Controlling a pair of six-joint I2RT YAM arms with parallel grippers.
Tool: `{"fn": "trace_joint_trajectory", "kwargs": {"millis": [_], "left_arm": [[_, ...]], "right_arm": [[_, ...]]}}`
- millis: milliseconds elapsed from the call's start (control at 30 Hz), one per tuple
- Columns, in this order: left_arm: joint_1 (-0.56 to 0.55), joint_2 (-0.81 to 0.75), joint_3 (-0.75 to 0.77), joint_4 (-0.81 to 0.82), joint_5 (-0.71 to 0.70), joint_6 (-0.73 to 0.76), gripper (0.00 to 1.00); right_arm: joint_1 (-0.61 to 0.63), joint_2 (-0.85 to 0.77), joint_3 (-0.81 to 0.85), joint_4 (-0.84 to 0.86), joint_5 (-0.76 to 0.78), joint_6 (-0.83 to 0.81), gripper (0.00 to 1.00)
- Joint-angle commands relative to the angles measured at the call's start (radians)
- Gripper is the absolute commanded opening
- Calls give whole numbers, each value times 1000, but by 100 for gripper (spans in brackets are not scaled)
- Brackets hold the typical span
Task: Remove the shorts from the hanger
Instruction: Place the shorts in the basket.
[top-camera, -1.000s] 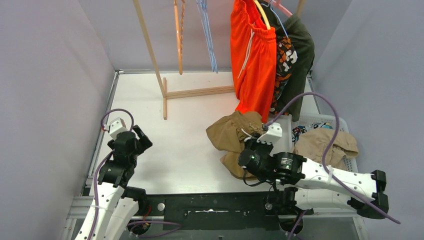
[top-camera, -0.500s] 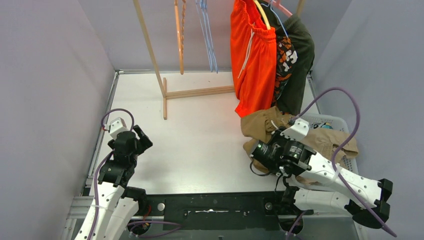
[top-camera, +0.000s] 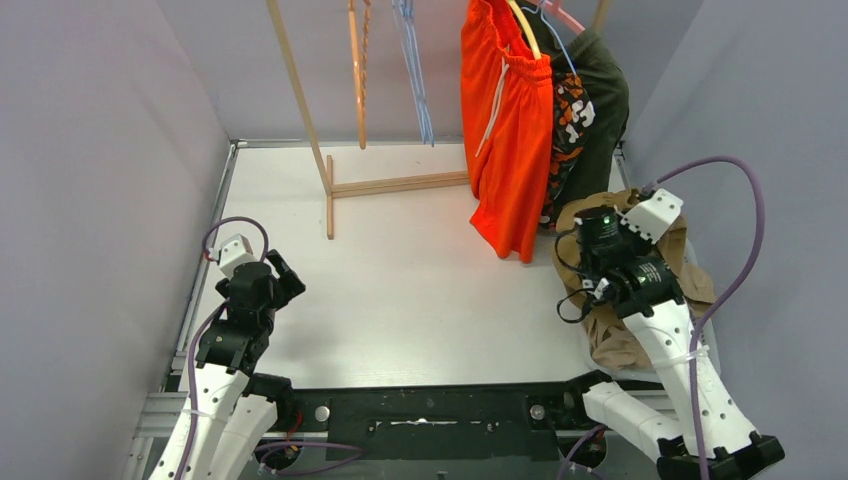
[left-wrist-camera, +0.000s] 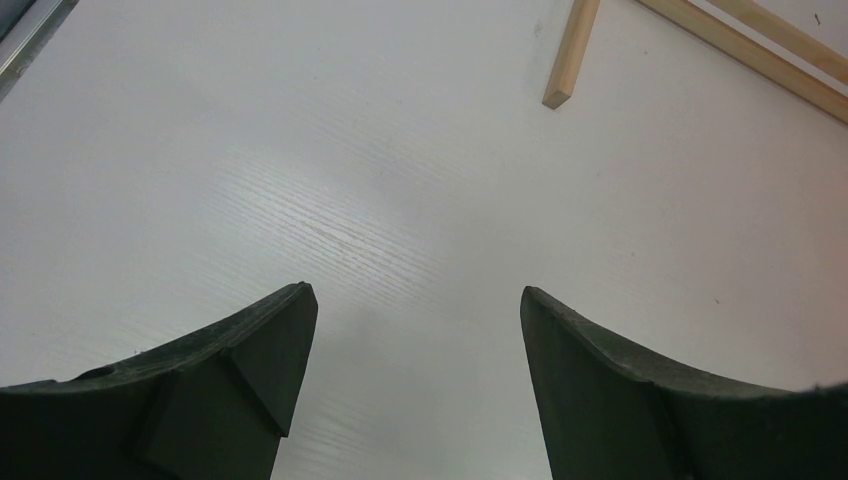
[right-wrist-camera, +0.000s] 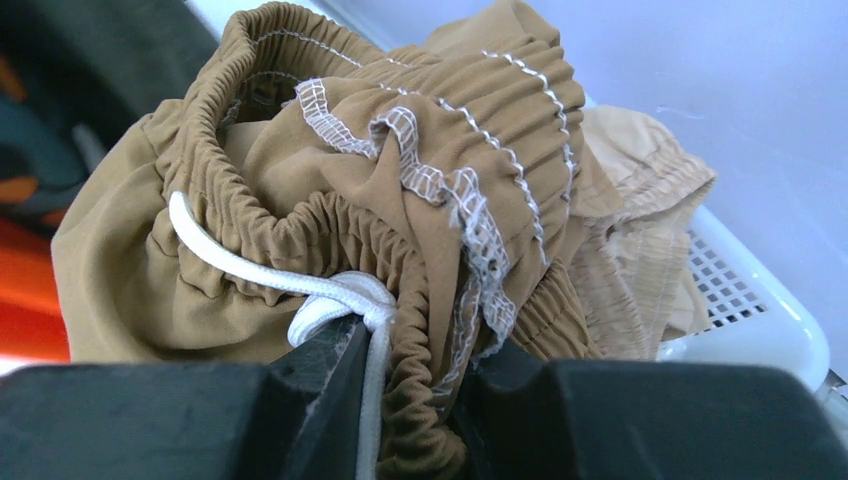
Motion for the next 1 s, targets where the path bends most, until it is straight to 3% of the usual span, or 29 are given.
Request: {"fn": "trace_joint_trajectory", "kwargs": {"millis": [0,67,200,333,567,733,900,933,967], "left_arm": [[4,-7,22,44,2,8,74],[4,-4,21,46,5,10,74],[4,-5,21,48,8,12,74],[4,-9,19,50,9,13,74],[3,-8,18,54,14,16,74],[3,0,18,55,18,18,74],[3,-1,18,55,18,18,75],[3,-1,18,55,19,18,74],[3,-4,18,55,18,18,74]], "right_arm": [[-210,-33,-25,288,-312,-308,0],[-328,-12,-7,300,-441,-323,0],[-485,24,14,319,-492,-373,0],[-632,103,-2,317,-667,-418,2],[-806,141,-277,453,-837,-376,8],[-834,217,-411,525,-908,-344,11],[-835,185,-384,494,-837,-295,15],[-836,170,-376,485,-807,-286,20],[-837,152,-367,471,-771,-277,33]]}}
